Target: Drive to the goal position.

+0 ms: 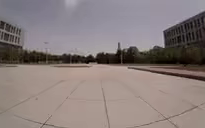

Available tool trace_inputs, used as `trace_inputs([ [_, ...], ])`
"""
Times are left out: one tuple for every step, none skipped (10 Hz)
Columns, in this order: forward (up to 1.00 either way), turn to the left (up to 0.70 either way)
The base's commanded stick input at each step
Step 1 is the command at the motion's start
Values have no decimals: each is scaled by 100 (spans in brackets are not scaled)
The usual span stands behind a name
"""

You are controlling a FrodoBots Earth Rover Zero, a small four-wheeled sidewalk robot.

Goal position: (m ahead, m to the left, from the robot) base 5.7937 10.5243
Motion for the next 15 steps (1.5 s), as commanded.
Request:
trace_inputs([
  [100, 0],
  [100, 0],
  [100, 0],
  [100, 0],
  [100, 0],
  [100, 0],
  [62, 0],
  [14, 0],
  [0, 16],
  [0, 71],
  [0, 98],
  [0, 98],
  [0, 98],
  [0, 98],
  [0, 98],
])
